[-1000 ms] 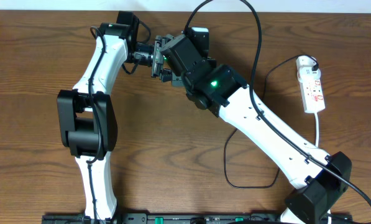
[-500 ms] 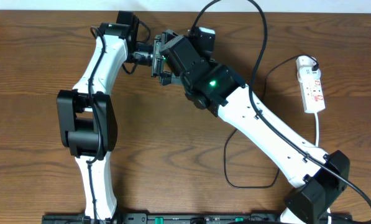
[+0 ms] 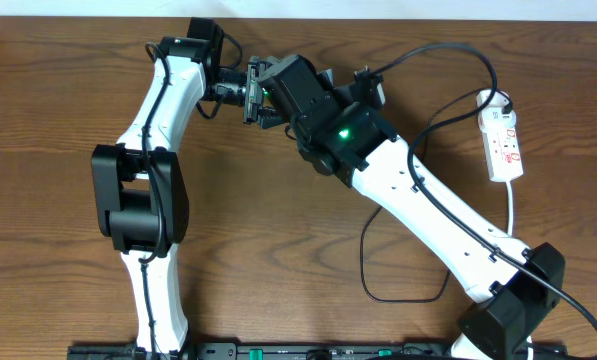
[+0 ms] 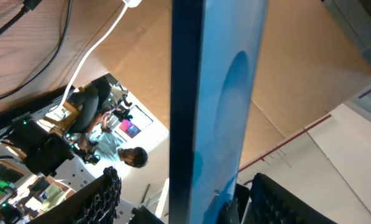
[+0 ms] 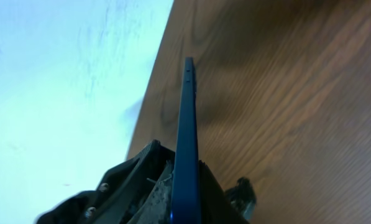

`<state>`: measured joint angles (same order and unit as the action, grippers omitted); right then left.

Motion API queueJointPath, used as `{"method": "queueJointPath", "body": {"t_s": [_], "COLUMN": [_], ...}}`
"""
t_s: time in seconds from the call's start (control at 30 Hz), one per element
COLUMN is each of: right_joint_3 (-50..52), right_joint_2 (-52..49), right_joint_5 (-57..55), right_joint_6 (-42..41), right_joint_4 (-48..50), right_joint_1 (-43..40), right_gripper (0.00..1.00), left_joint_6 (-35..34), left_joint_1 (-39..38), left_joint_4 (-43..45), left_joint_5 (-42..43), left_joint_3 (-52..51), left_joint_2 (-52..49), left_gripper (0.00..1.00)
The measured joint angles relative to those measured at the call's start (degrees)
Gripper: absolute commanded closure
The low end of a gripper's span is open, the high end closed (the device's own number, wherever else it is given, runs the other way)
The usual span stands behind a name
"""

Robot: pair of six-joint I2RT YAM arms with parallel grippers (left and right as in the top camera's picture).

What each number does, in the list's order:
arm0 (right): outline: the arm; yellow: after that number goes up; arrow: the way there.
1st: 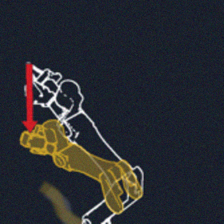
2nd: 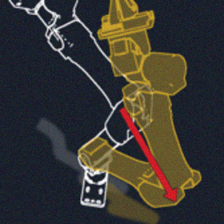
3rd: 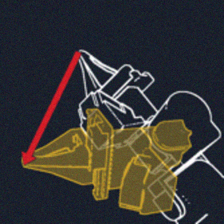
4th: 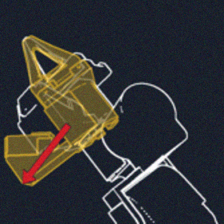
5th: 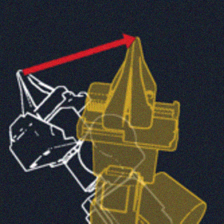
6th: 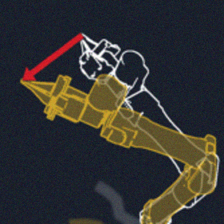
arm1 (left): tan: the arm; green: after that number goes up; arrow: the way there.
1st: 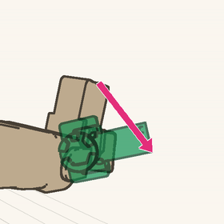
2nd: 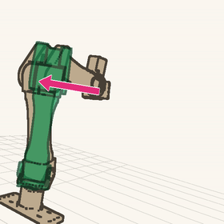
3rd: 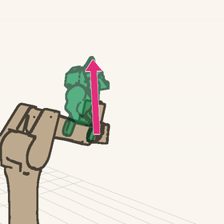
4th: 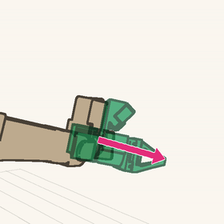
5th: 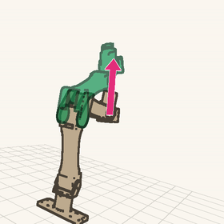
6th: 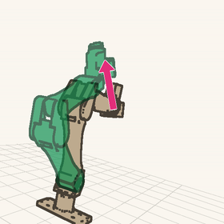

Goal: Plug charger to phone and switch on socket

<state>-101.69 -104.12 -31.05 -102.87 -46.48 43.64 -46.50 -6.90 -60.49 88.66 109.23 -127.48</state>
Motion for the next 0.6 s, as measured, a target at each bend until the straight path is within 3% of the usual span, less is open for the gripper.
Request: {"method": "queueJointPath", "body": {"t_s": [0.2, 0.6], "right_joint_3": [0.0, 0.0], "right_joint_2": [0.0, 0.0], "right_joint_5": [0.9, 2.7], "right_joint_6": [-9.0, -13.7], "right_joint_4": [-1.6, -1.6], "right_joint_1": [0.0, -0.4], "right_gripper": [0.95, 0.94], "left_joint_6": [0.0, -1.2], "left_joint_1": [0.0, 0.0], "left_joint_4": [0.0, 0.0], "left_joint_5": [0.0, 0.0], "left_joint_3": [0.0, 0.0], "left_joint_2": [0.0, 0.0], "left_gripper": [0.47, 0.55]}}
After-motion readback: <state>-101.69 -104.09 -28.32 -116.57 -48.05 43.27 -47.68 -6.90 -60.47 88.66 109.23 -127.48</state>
